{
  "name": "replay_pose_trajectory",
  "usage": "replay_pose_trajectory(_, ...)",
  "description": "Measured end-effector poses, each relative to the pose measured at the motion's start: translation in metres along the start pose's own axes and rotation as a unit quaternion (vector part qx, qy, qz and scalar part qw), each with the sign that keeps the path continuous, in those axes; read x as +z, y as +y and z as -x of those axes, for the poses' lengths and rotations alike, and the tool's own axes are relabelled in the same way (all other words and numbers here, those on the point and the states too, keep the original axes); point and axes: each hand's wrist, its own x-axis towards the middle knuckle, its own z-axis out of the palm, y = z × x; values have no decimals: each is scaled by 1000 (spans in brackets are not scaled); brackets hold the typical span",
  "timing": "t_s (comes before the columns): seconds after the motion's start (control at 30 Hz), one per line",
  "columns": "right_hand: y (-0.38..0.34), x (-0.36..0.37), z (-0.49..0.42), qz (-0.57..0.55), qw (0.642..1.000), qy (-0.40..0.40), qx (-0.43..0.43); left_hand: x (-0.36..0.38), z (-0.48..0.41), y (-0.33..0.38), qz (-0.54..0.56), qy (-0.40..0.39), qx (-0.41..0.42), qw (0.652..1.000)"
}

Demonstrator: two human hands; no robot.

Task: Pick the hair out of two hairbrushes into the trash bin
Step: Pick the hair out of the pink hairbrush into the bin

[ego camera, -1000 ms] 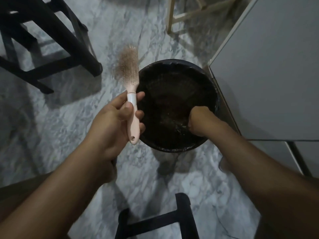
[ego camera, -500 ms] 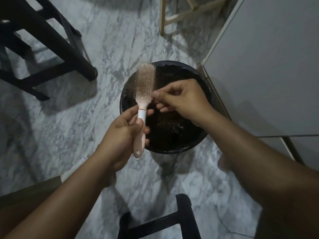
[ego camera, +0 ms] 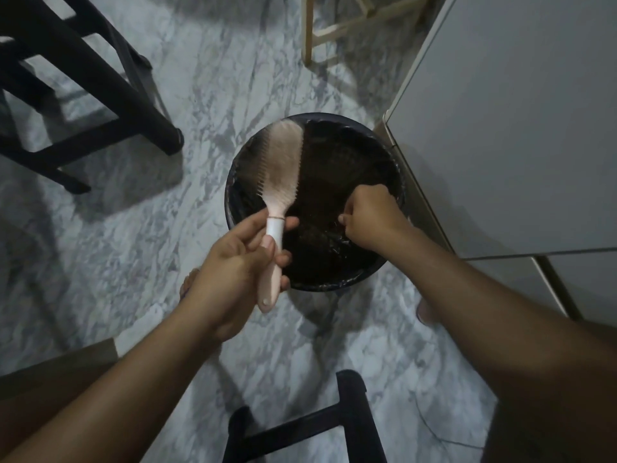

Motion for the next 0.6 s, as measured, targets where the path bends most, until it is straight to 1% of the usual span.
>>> replay_pose_trajectory(0.07,6,6,1,29,998,-43,33,-5,-1,11,-3,3,37,999)
replay_pose_trajectory(0.1,6,7,2,33,997,-51,38,-9,-3,16,0,3,46,999)
replay_pose_trajectory(0.17,4,9,2,42,997,-47,38,-15,-8,23,17,-3,44,999)
replay_pose_trajectory(0.23,1,6,-1,31,998,-46,27,-17,-10,23,13,-3,20,1000)
replay_pose_trajectory(0.27,-2,3,-2,-13,999,-48,10,-16,-11,20,1,1,2,1000)
replay_pose_trajectory(0.3,-7,-3,-2,-91,995,-46,-12,-14,-12,16,-13,8,-13,1000)
replay_pose_trajectory(0.33,-15,-10,-2,-190,981,-30,-35,-13,-12,11,-25,17,-23,999)
replay_pose_trajectory(0.37,-24,-17,-1,-287,956,8,-64,-12,-12,5,-32,26,-30,999)
replay_pose_trajectory(0.4,-31,-25,1,-343,933,63,-92,-10,-11,1,-34,34,-38,998)
replay_pose_trajectory(0.43,-37,-31,4,-355,919,115,-130,-9,-11,-3,-33,38,-45,998)
replay_pose_trajectory(0.5,-44,-39,12,-274,920,186,-207,-7,-9,-6,-43,39,-52,997)
replay_pose_trajectory(0.53,-46,-39,15,-237,921,196,-237,-6,-8,-7,-54,36,-51,997)
replay_pose_trajectory(0.6,-47,-32,20,-199,930,164,-261,-5,-7,-8,-78,29,-42,996)
